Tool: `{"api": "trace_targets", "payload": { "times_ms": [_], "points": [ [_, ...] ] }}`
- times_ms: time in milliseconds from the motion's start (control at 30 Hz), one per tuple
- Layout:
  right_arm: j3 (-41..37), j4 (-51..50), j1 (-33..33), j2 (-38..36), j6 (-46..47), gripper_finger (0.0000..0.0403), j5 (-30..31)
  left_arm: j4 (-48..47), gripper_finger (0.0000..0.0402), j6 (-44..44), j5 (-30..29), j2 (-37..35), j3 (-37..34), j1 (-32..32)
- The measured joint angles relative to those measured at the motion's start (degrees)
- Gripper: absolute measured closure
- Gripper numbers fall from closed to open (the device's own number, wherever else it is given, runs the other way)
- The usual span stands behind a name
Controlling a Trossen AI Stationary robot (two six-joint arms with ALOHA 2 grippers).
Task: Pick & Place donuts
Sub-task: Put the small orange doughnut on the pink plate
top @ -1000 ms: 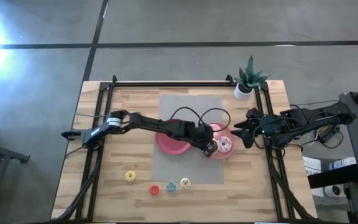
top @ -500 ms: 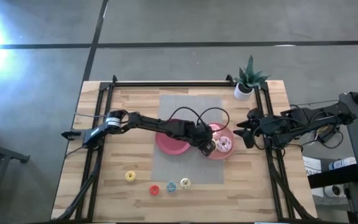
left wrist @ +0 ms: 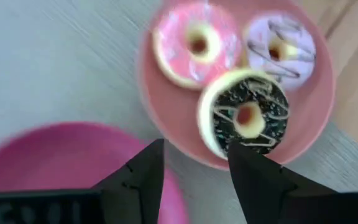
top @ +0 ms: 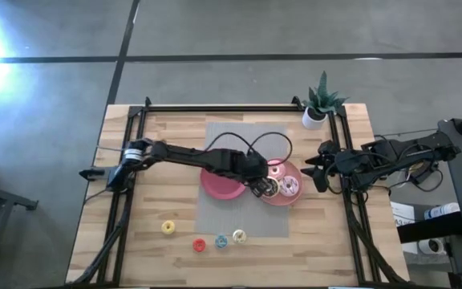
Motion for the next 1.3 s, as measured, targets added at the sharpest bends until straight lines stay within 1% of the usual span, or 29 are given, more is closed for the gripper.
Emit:
{"api": "trace_targets", "payload": {
  "times_ms": [67, 133, 167, 233, 400, 533, 600, 733, 833, 967, 1200, 1300],
  "points": [
    [-0.19, -0.1, 0.0, 0.04, 0.04, 0.0188, -0.04, -4.1, 0.025, 0.11, -3.6, -2.5, 0.02, -0.4],
    [-0.44, -0.1, 0.0, -0.01, 0.15, 0.0188, -0.08, -10.22, 0.025, -1.05, -6.58, -5.0, -0.39, -0.45],
    [-0.51, -0.14, 0.0, 0.05, 0.33, 0.0188, -0.07, -13.2, 0.025, -2.14, -7.68, -6.21, -1.24, -0.27],
    [-0.72, 0.09, 0.0, 0.11, 0.46, 0.0188, -0.07, -16.43, 0.025, -3.7, -7.78, -9.41, -4.52, 1.21],
    [-1.56, 0.14, 0.0, 0.75, 1.09, 0.0188, -0.06, -15.85, 0.025, -6.48, -3.05, -18.89, -18.4, 7.45],
    [-1.95, 0.33, 0.02, 1.06, 2.37, 0.0188, -0.29, -11.21, 0.025, -6.74, 1.45, -27.64, -30.35, 12.92],
    [-2.2, 0.35, 0.05, 1.07, 2.99, 0.0188, -0.4, -8.43, 0.025, -5.88, 2.77, -31.81, -35.62, 15.41],
    [-2.31, 0.38, 0.07, 1.09, 4.01, 0.0188, -0.48, -3.37, 0.025, -4.48, 6.98, -37.55, -45.12, 20.07],
    [-2.33, 0.58, 0.07, 1.14, 4.33, 0.0188, -0.46, 0.21, 0.025, -4.26, 9.54, -39.27, -51.23, 23.09],
    [-2.38, 1.19, 0.04, 1.32, 5.58, 0.0188, -0.44, 3.3, 0.025, -4.3, 9.87, -39.22, -56.43, 25.93],
    [-2.38, 2.32, 0.05, 2.69, 8.73, 0.0188, -0.1, 11.9, 0.025, -1.45, 10.87, -38.49, -59.85, 29.01],
    [-2.38, 2.52, 0.08, 3.53, 9.29, 0.0188, -0.1, 13.32, 0.025, 0.01, 11.87, -37.48, -60.28, 30.69]
  ]
}}
